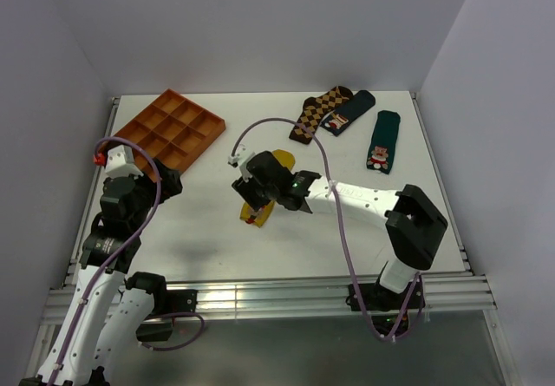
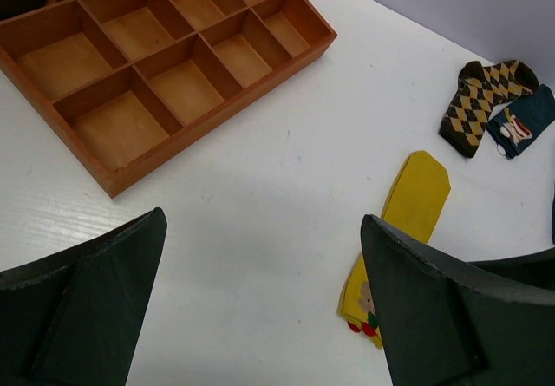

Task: Roll the socks
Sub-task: Roll the sock at the center of the board.

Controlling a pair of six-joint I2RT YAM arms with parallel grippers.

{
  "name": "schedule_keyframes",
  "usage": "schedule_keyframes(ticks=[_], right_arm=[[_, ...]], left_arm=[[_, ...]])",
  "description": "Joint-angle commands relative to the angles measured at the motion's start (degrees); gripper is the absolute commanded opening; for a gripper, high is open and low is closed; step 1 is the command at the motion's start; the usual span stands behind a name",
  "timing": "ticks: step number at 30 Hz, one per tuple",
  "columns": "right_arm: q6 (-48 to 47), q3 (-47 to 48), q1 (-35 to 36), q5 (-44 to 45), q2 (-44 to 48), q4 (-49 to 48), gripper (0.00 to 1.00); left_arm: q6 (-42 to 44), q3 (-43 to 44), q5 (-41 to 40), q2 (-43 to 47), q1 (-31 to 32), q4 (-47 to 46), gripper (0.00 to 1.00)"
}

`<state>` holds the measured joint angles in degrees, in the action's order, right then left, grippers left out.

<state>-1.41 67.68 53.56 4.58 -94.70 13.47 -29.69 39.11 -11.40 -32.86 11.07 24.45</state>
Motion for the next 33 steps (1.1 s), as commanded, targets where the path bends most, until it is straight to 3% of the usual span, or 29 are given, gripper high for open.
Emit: schedule_keyframes(ticks=[1, 8, 18, 33], right_arm=[[-0.61, -2.81, 2.85, 2.1, -0.84, 0.5, 0.63], [-1.58, -2.91, 7.78, 3.85, -3.91, -0.21, 0.61], [-2.9, -4.22, 9.55, 10.09, -8.4, -2.84, 0.55], [-4.65, -5.28, 10.16, 8.43, -10.15, -3.02, 0.52]], left_arm=[[-0.63, 0.17, -0.03, -0.62, -0.35, -1.51, 0.99], [-1.16, 0.53, -1.78, -0.89, -0.44, -0.72, 0.99], [-0.81, 0.53, -1.26, -0.98, -0.44, -0.72, 0.99], [-0.81, 0.44, -0.91, -0.89, -0.44, -0.8, 1.0]])
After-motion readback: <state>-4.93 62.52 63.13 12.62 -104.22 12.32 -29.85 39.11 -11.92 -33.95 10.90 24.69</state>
